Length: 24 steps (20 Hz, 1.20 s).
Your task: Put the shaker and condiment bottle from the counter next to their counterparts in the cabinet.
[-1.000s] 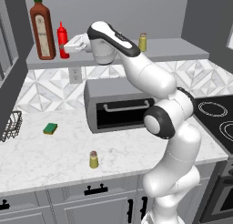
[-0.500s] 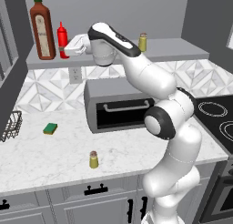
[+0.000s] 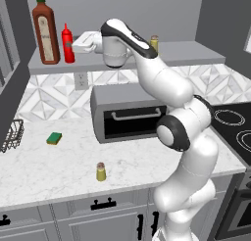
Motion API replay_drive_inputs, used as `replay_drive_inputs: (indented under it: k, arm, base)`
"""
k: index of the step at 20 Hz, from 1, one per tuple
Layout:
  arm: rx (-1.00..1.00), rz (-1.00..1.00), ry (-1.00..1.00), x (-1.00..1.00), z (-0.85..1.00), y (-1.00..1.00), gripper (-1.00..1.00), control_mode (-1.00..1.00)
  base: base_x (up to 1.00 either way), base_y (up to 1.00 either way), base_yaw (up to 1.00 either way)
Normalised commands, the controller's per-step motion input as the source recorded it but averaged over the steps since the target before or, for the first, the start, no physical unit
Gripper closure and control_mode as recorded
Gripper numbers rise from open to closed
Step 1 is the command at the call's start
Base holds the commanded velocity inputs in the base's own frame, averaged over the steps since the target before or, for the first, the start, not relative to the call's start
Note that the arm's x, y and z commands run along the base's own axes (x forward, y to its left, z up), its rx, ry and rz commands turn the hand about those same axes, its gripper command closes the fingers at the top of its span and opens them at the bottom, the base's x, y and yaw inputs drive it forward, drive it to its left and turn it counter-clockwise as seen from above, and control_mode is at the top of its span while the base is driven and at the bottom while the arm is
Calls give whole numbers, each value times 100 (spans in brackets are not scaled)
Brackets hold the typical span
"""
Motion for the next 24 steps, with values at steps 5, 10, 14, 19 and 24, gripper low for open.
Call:
replay_drive_inputs:
  k: [5,10,14,19,24]
  arm:
    - [4,0,3,-50,1,-40,-100,-100]
    - [11,-2,5,-77,0,-53,-100,-100]
    - [13,-8,5,-82,0,-50,-100,-100]
    - [12,-10,3,-88,0,-46,-100,-100]
    - [12,-7,8,-94,0,-41,-100,-100]
  base:
    - [0,0,0]
    - [0,0,0]
    - [0,0,0]
    - [0,0,0]
    - [0,0,0]
